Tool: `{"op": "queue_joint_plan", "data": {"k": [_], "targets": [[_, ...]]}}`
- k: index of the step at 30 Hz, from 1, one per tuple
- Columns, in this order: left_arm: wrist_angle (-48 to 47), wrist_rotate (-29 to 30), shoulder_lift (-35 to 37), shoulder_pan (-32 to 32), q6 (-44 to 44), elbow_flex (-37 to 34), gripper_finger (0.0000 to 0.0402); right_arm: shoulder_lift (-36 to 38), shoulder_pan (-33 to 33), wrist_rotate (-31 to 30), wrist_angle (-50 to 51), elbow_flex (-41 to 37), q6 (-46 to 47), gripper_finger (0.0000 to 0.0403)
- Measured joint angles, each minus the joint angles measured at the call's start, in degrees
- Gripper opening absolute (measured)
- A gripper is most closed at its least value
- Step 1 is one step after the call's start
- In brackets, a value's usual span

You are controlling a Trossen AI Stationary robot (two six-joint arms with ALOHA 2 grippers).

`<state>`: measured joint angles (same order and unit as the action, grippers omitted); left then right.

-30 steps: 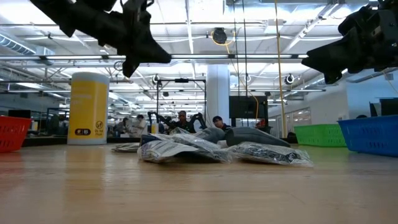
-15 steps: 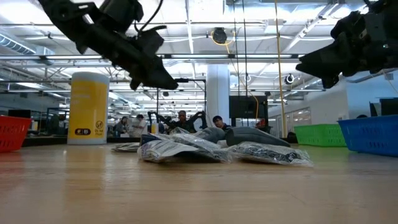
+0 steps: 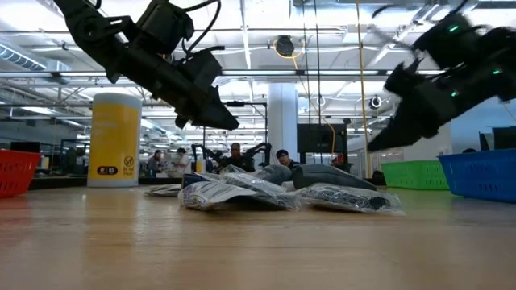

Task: Pick & Place Travel size toiletries
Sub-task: Put the toothpaste into the blue bin

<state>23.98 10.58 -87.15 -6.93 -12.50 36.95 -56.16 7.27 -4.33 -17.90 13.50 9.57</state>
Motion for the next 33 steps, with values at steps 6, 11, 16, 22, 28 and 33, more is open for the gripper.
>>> {"op": "queue_joint_plan", "data": {"k": [6,11,16,22,28,33], "targets": [[0.3,0.1,0.0,0.8,1.9,0.0,0.0031,-11.3,5.5,6.7,1.1,7.2,-8.1,0.0244],[0.6,0.1,0.0,1.1,1.9,0.0,0.0031,-17.9,8.4,10.8,2.2,10.6,-20.6,0.0279],[0.6,0.1,0.0,1.5,1.9,0.0,0.0031,-24.0,10.9,10.5,2.5,12.3,-28.0,0.0273],[0.7,0.1,0.0,1.8,2.2,0.0,0.0031,-28.3,13.1,10.7,1.8,12.7,-31.8,0.0233],[0.7,0.1,0.0,2.1,2.1,0.0,0.0031,-28.7,13.7,10.9,2.2,12.7,-30.5,0.0134],[0.7,0.0,0.0,2.7,2.3,0.0,0.0031,-24.7,12.7,5.3,4.0,12.6,-23.1,0.0053]]}}
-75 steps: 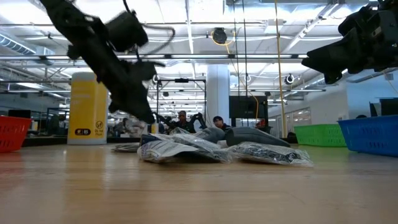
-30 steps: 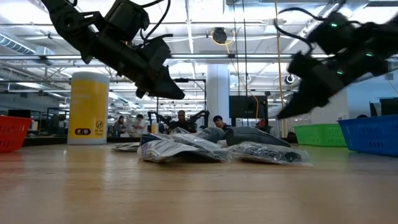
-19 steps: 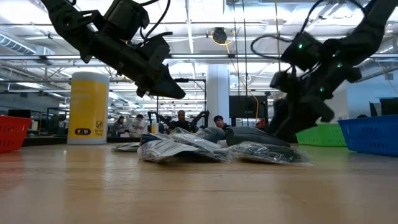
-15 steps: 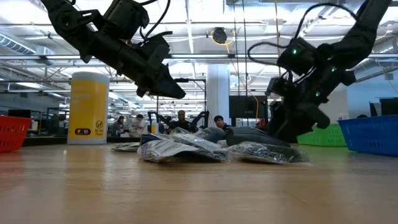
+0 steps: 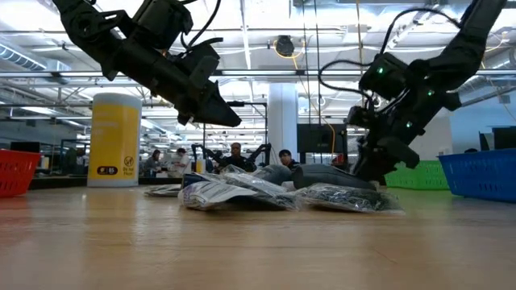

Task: Pick & Place Travel size toiletries
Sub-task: Put the toothpaste into the blue bin

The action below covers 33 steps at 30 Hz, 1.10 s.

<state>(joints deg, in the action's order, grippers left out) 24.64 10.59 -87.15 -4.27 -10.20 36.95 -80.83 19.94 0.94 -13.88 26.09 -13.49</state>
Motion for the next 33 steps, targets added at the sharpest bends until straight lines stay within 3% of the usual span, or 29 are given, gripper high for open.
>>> {"op": "queue_joint_plan", "data": {"k": [4,10,19,26,33], "targets": [[0.0,0.0,0.0,0.1,0.3,0.0,0.0031,5.8,-2.5,-7.2,6.5,1.2,6.5,0.0024],[-0.5,0.0,0.0,0.6,1.1,0.0,0.0031,13.3,-8.7,-13.1,31.2,9.8,25.6,0.0029],[-0.9,0.0,0.0,2.5,1.2,0.0,0.0031,20.5,-21.5,-10.2,60.0,18.3,55.1,0.0021],[-0.9,0.0,0.0,4.5,1.4,0.0,0.0031,24.4,-35.4,-6.3,72.1,18.4,79.7,0.0023],[-0.9,0.0,0.0,5.9,1.5,0.0,0.0031,24.2,-46.7,-5.3,75.4,17.7,98.4,0.0025]]}}
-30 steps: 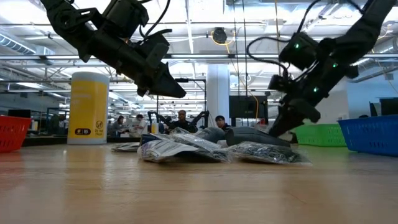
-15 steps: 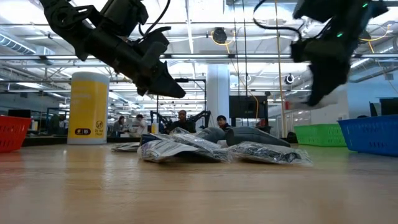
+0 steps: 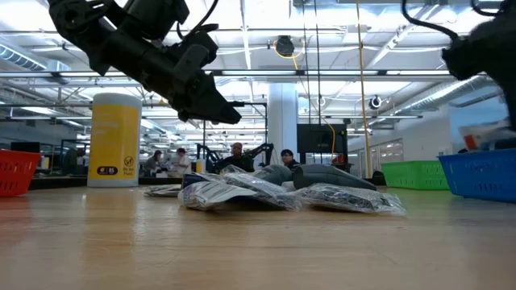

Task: Pick & Place Travel size toiletries
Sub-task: Put the toothpaste into the blue bin

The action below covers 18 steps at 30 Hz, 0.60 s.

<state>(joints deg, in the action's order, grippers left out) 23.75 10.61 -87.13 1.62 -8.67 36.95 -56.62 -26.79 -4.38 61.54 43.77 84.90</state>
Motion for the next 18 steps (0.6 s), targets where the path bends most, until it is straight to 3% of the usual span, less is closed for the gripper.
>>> {"op": "queue_joint_plan", "data": {"k": [5,10,18], "targets": [[0.0,0.0,0.0,0.4,0.0,0.0,0.0031,-0.8,-4.2,-1.5,0.0,-3.1,8.0,0.0027],[0.0,0.0,0.0,0.4,0.0,0.0,0.0031,-1.2,-4.9,-3.1,-2.4,-6.9,10.1,0.0041],[0.4,0.0,0.0,0.4,-0.6,0.0,0.0031,-1.1,-4.8,-7.5,-6.1,-11.1,6.4,0.0109]]}}
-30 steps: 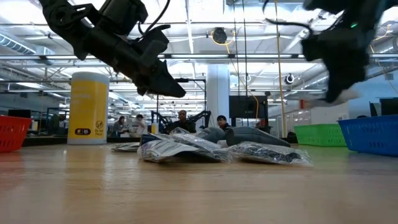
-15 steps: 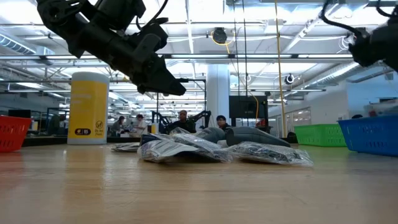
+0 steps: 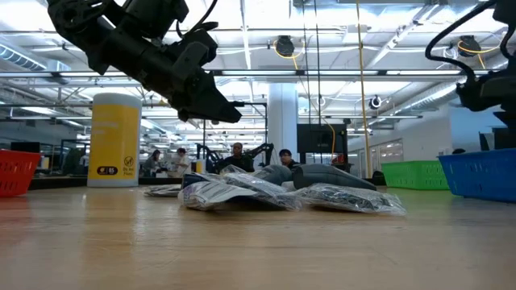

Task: Pick & Place Travel size toiletries
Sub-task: Put the toothpaste into the blue bin, then put the deodorant into the green bin

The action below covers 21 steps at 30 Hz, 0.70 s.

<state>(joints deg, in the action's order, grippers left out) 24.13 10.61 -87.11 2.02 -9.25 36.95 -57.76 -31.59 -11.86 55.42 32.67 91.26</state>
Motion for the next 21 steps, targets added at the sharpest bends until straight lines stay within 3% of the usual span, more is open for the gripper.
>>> {"op": "queue_joint_plan", "data": {"k": [6,12,16,21], "targets": [[0.9,0.0,0.0,0.0,-0.2,0.0,0.0031,4.1,0.0,-3.1,2.1,1.4,-3.2,0.0178],[3.5,0.0,0.0,0.0,0.5,0.0,0.0031,7.4,0.1,-6.7,3.0,7.9,-10.5,0.0176],[3.5,0.0,0.0,0.0,0.6,0.0,0.0031,6.0,0.5,-7.3,-10.0,9.5,-26.8,0.0155],[4.0,0.1,0.0,-0.2,0.6,0.0,0.0031,0.0,2.5,-12.5,-38.0,6.3,-56.1,0.0136]]}}
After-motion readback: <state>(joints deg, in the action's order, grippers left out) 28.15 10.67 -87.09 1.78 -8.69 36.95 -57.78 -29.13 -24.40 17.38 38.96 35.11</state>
